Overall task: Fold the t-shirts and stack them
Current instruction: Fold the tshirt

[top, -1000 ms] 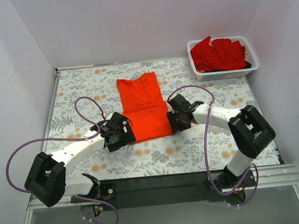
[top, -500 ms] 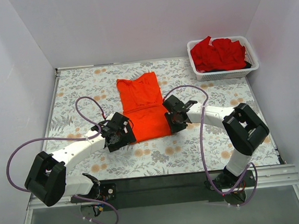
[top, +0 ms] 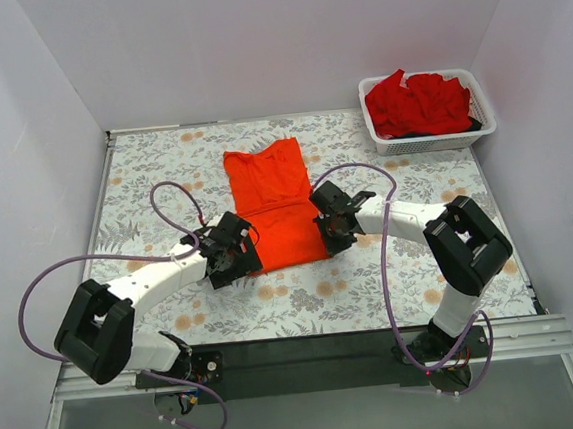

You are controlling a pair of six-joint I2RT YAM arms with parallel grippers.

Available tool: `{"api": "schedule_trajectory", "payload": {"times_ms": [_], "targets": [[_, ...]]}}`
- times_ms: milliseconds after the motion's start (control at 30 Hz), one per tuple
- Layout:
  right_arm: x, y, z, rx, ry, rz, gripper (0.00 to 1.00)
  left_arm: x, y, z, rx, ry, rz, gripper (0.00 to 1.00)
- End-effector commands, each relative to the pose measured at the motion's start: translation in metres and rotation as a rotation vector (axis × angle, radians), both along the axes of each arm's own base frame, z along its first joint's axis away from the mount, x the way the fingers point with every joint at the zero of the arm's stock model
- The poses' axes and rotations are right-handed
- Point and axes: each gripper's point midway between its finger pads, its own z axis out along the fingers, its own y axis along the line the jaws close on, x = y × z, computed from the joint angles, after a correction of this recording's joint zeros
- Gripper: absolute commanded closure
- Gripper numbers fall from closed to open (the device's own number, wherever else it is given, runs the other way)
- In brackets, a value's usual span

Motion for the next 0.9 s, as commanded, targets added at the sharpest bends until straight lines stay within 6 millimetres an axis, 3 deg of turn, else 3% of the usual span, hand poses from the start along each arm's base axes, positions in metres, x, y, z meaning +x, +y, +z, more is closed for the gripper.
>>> {"api": "schedule_trajectory", "payload": {"times_ms": [0, 200, 433, 700, 867], "targets": [[-0.034, -0.028, -0.04, -0.131, 0.142, 0.014, 0.99, 0.013, -0.009, 0.009, -0.009, -0.03, 0.006, 0.29], [-0.036, -0.028, -0.041, -0.128, 0.147, 0.023, 0.99, 0.017, -0.01, 0.002, 0.035, -0.013, 0.003, 0.53], [-0.037, -0.028, -0.043, -0.123, 0.152, 0.029, 0.99, 0.022, -0.012, -0.004, 0.062, -0.007, 0.006, 0.53], [-0.038, -0.027, -0.043, -0.117, 0.154, 0.032, 0.99, 0.012, -0.011, -0.028, 0.106, 0.051, -0.006, 0.53], [-0.038, -0.027, -0.042, -0.114, 0.15, 0.033, 0.99, 0.002, -0.006, -0.045, 0.131, 0.1, -0.002, 0.63]]}}
